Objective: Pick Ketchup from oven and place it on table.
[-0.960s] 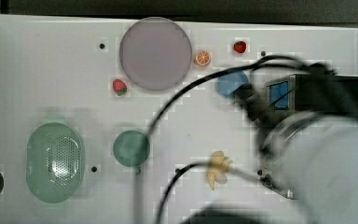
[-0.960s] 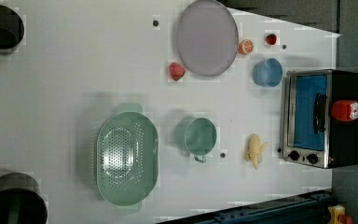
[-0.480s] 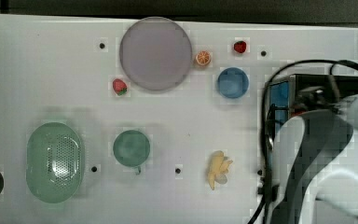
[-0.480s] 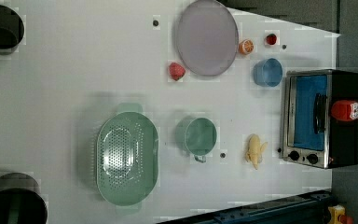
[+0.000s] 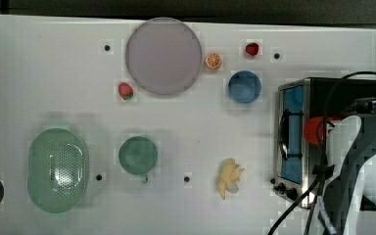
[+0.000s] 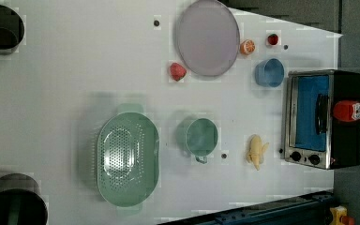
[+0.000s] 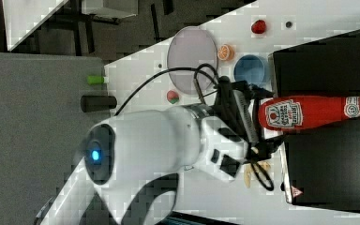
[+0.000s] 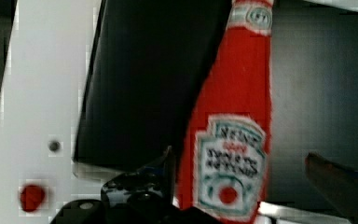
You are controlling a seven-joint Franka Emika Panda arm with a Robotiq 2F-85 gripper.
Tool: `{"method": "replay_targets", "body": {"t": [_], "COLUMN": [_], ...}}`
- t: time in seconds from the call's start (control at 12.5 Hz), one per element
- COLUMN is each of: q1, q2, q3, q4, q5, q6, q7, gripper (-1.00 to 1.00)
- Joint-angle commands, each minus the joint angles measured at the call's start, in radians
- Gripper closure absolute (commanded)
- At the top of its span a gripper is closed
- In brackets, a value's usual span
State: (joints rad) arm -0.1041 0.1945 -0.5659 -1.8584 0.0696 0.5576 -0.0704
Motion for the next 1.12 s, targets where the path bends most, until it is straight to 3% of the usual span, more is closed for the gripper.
{"method": "replay_targets", "body": {"t": [0.08,0.64,0.72,0.88,0.96,1.12], "q1": [-0.017,-0.038,-0.038,-0.038,-0.036,-0.037], "q2": [0.051,0.146,0.154,0.160,0.156,0.154], "q3": [-0.008,-0.010,-0.010,-0.008,-0.008,-0.010], "q4": [0.019,0.014,0.013,0.008,0.009,0.010], "q5": [0.087,0.197,0.197,0.197,0.197,0.197], "q6": [0.018,0.037,0.036,0.039,0.037,0.037], "q7": [-0.022,-0.022,-0.022,-0.022,-0.022,-0.022], "gripper": [-1.00,-1.00,-0.92,-0.43,-0.29,-0.29]}}
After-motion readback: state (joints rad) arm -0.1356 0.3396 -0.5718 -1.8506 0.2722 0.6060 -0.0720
